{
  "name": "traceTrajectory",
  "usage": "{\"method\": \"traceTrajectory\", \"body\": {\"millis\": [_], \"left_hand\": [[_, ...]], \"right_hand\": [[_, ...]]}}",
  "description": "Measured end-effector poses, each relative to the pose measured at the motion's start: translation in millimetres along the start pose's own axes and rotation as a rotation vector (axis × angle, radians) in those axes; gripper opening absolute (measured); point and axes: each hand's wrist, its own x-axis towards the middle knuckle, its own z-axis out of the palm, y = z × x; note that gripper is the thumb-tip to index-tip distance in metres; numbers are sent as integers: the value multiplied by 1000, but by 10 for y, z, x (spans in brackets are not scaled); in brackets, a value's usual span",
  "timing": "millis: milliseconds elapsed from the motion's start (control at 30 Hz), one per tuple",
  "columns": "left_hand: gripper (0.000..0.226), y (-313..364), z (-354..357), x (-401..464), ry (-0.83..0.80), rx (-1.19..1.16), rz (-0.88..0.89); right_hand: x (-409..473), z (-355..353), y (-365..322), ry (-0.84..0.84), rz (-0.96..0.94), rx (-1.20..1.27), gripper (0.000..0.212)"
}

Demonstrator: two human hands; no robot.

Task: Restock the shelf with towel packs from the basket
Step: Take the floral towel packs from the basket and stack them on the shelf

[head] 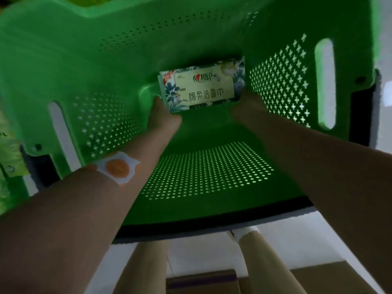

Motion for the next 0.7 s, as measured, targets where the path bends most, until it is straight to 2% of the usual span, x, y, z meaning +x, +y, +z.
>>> {"method": "traceTrajectory", "body": {"millis": [100,233,367,567,700], "left_hand": [[69,30,35,244,-9,-8,-34],[54,52,114,445,-56,-75,-35],[60,81,189,456,-72,-131,-20],[55,37,138,288,-31,-189,-30],[54,72,20,-18,-30,-225,-37]], "right_hand": [[211,8,23,26,-51,-108,55],[407,-39,10,-67,-5,88,27],[455,-95,-65,-104,47,171,52],[260,-179,-107,-133,17,109,38],[-79,-306,-137,-113,16,76,42]]}}
